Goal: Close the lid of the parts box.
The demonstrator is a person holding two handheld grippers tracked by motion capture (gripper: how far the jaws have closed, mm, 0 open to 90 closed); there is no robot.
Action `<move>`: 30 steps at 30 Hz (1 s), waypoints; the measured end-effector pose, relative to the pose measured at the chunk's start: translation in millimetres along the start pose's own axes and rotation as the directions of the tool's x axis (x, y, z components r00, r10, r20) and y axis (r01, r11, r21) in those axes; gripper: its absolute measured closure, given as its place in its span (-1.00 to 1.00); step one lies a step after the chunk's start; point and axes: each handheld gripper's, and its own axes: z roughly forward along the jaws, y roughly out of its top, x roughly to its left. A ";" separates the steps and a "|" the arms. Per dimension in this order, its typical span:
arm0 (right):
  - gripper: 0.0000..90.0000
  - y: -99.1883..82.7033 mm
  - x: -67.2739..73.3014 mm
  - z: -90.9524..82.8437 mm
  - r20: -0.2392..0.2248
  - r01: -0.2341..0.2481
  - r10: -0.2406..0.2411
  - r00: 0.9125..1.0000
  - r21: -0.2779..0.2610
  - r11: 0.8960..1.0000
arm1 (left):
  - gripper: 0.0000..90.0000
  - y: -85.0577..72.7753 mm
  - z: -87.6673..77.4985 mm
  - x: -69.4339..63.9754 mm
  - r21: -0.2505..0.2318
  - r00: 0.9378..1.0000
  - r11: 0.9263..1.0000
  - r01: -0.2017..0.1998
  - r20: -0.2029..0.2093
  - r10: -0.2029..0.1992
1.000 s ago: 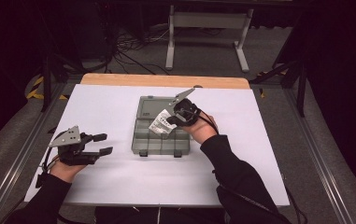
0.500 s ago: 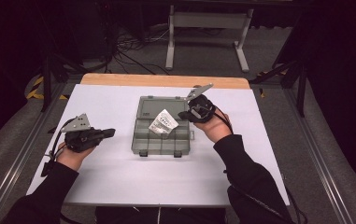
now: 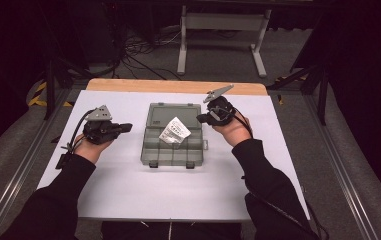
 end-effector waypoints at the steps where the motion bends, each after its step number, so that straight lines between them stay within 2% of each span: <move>1: 1.00 -0.1 -1.6 0.8 0.001 -0.003 0.003 1.000 0.001 1.000 | 0.99 1.4 2.4 2.5 0.001 1.000 1.000 0.004 -0.003 -0.004; 8: 0.99 -0.6 -11.6 5.7 0.007 -0.017 0.017 1.000 0.008 1.000 | 0.99 10.8 22.8 18.5 0.037 0.999 0.999 0.037 -0.014 -0.036; 12: 1.00 -0.6 -19.0 10.9 0.017 -0.026 0.026 1.000 0.020 0.999 | 0.99 16.0 32.8 26.9 0.051 0.997 0.996 0.073 -0.009 -0.072; 15: 0.99 -1.3 -24.6 15.0 0.021 -0.036 0.036 0.999 0.028 0.999 | 0.99 18.3 35.6 30.5 0.054 0.997 0.996 0.074 -0.017 -0.074; 19: 0.99 -2.6 -30.7 19.9 0.023 -0.038 0.038 0.999 0.035 0.999 | 0.99 21.7 45.8 38.7 0.089 0.996 0.992 0.087 -0.032 -0.084; 20: 0.99 -3.1 -32.6 21.7 0.024 -0.038 0.037 0.999 0.038 0.999 | 0.99 22.0 47.6 41.3 0.089 0.997 0.993 0.076 -0.039 -0.073; 25: 0.99 -5.8 -38.7 27.8 0.028 -0.049 0.048 0.998 0.042 0.998 | 0.99 23.2 56.7 49.9 0.098 0.993 0.989 0.111 -0.039 -0.108; 30: 0.99 -7.0 -44.4 30.4 0.030 -0.061 0.060 0.998 0.042 0.997 | 0.99 26.4 62.4 55.0 0.107 0.993 0.988 0.115 -0.047 -0.110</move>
